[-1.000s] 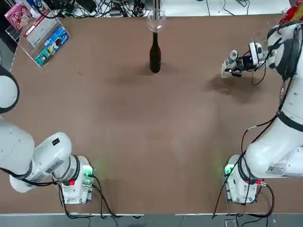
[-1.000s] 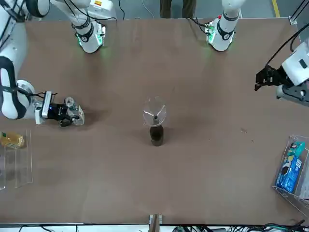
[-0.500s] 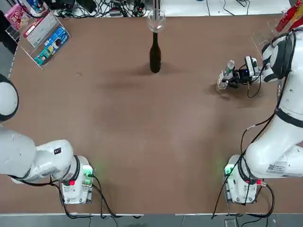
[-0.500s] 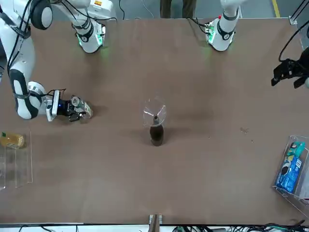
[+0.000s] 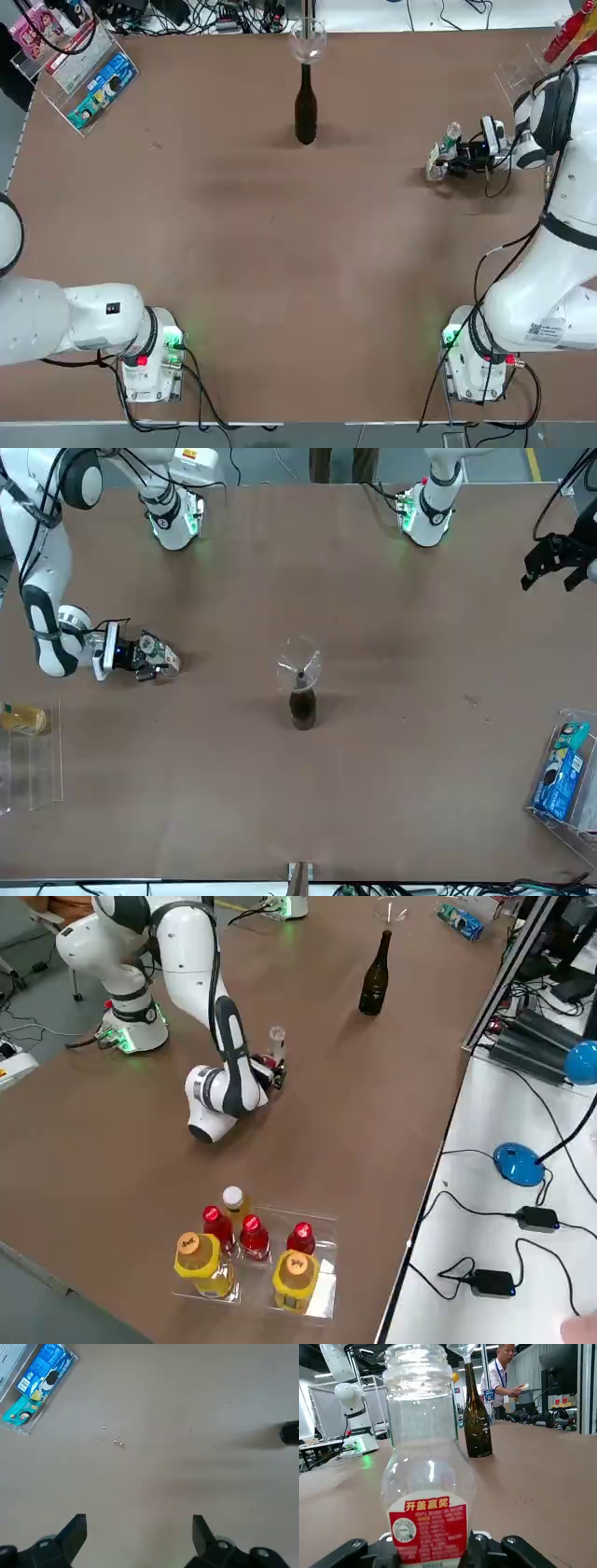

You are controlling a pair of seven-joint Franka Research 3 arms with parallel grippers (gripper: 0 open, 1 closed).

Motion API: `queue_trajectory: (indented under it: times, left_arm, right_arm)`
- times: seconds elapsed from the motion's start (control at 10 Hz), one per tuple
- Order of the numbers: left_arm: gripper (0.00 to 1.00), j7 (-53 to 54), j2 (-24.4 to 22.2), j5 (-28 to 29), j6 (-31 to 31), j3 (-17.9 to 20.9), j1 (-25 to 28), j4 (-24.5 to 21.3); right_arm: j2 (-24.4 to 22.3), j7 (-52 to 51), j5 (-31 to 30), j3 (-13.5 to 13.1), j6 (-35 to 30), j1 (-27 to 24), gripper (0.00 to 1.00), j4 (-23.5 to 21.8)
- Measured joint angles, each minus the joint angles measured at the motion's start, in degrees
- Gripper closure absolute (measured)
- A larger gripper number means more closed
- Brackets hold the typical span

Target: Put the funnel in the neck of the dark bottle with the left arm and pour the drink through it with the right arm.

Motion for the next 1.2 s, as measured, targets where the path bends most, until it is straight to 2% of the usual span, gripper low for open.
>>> queue_trajectory:
  times: [0.2,0.3,0.5,0.7,0.9,1.1,1.2]
  left_arm:
    - [0.0,-0.5,0.2,0.0,0.3,2.6,-2.5,-0.2]
    - [0.0,-0.4,0.7,0.0,0.8,2.9,-2.6,0.3]
    - [0.0,-0.4,4.3,0.0,0.0,3.0,-2.7,5.2]
    - [0.0,-0.5,8.5,0.0,-2.8,3.0,-3.2,10.9]
    - [0.0,-1.6,9.8,0.0,-3.5,3.0,-3.2,12.2]
    - [0.0,-1.8,9.8,0.0,-3.6,3.0,-3.2,12.3]
    - [0.0,-1.8,9.8,0.0,-3.7,3.0,-3.2,12.4]
  right_arm:
    - [0.1,0.0,0.0,0.0,0.0,0.0,0.56,0.0]
    - [0.1,0.0,0.0,0.0,0.0,0.0,0.48,0.0]
    - [0.1,0.0,0.1,0.0,0.0,0.0,0.4,0.0]
    - [0.1,0.0,0.1,0.0,0.0,0.0,0.37,0.0]
    - [0.1,0.0,0.2,0.0,0.0,0.0,0.33,0.0]
    - [0.1,0.0,0.3,-1.3,0.0,0.0,0.23,0.0]
    - [0.1,0.0,0.3,-2.7,0.0,0.0,0.11,0.0]
